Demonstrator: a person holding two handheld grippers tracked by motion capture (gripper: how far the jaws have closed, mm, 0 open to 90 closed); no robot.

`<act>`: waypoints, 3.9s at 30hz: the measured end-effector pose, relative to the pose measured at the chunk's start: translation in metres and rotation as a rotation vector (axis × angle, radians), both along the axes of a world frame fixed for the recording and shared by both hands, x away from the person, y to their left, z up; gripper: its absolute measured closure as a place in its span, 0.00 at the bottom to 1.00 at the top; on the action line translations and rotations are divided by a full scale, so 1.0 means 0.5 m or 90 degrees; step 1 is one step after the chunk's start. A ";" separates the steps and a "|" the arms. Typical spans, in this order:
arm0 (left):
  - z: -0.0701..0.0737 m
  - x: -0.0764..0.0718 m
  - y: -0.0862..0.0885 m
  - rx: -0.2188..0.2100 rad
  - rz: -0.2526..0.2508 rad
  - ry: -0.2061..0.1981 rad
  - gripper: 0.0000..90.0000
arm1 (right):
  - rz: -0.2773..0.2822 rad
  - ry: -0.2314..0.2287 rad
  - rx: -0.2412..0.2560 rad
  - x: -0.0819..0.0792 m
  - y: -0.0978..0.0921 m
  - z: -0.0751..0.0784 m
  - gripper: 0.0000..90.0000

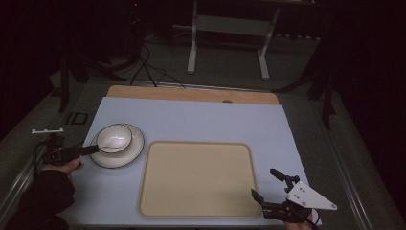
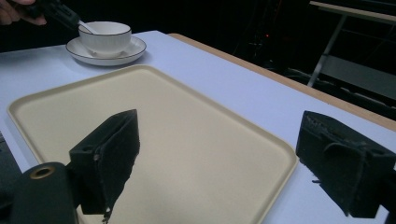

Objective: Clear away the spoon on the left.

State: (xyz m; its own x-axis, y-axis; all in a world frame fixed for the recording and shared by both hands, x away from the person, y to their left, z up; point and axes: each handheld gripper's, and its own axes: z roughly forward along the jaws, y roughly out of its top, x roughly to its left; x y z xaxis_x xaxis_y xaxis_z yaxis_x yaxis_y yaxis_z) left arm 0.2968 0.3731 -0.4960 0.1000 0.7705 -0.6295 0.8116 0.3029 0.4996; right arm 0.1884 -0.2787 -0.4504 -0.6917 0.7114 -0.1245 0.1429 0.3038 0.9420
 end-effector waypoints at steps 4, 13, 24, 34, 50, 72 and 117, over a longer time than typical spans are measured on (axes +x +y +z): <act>0.000 0.004 -0.006 0.004 -0.014 0.009 0.82 | 0.000 0.002 -0.001 0.000 0.000 0.000 0.15; 0.010 0.006 -0.021 0.011 -0.052 0.002 0.93 | 0.000 0.002 0.000 0.001 0.000 -0.001 0.15; 0.029 0.002 -0.041 0.054 -0.068 -0.014 0.94 | -0.001 0.001 0.002 0.001 -0.001 0.000 0.15; 0.067 -0.013 -0.057 0.102 -0.069 -0.042 0.95 | -0.001 -0.002 0.003 -0.001 -0.001 0.001 0.15; 0.136 -0.042 -0.085 0.170 -0.086 -0.086 0.95 | -0.002 -0.003 0.006 -0.001 -0.003 0.001 0.15; 0.208 -0.091 -0.138 0.209 -0.096 -0.133 0.95 | -0.005 -0.002 0.015 -0.001 -0.006 0.002 0.15; 0.192 -0.135 -0.330 0.211 -0.158 -0.154 0.95 | -0.010 -0.001 0.028 0.000 -0.012 0.002 0.15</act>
State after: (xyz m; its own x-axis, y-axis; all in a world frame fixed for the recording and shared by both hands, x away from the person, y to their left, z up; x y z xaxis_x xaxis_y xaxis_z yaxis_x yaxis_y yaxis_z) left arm 0.2295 0.2078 -0.4000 0.4195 0.8602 -0.2901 0.6872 -0.0922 0.7206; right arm 0.1883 -0.2847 -0.4495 -0.6801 0.7271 -0.0938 0.1455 0.2593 0.9548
